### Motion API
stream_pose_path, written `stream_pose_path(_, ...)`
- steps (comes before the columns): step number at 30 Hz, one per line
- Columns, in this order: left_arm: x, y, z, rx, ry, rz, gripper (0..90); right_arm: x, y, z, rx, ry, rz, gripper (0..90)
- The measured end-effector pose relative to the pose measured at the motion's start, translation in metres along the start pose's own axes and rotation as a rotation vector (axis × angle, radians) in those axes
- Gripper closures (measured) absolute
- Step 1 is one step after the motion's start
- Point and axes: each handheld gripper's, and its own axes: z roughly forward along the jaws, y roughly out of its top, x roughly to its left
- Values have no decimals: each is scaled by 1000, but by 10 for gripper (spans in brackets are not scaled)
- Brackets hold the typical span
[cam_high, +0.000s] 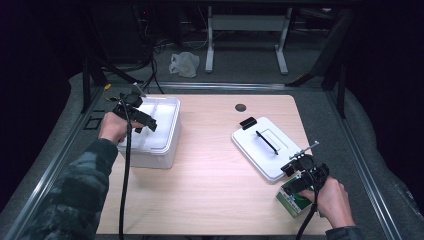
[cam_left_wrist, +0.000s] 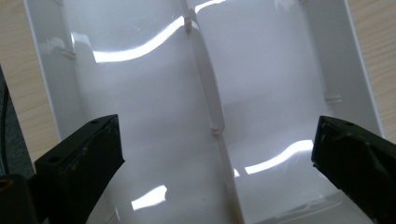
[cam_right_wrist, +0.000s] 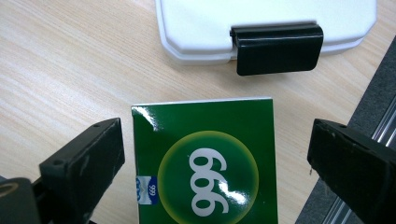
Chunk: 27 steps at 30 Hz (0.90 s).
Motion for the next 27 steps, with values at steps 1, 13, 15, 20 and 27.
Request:
stream_pose_path(1,-1,4,2,8,9,-1,51,0,0,0,-1,1,0,38)
stream_pose_path(13,-7,27,28,90,73,-28,536,5,0,1,2,4,-20,51)
stream_pose_path(15,-6,28,31,101,85,-39,607,5,0,0,0,3,-17,58)
stream_pose_path(20,-7,30,33,113,96,-33,783,2,0,1,3,5,-14,67)
stream_pose_path(27,-16,34,35,162,146,-9,841,4,0,0,-3,5,-8,70)
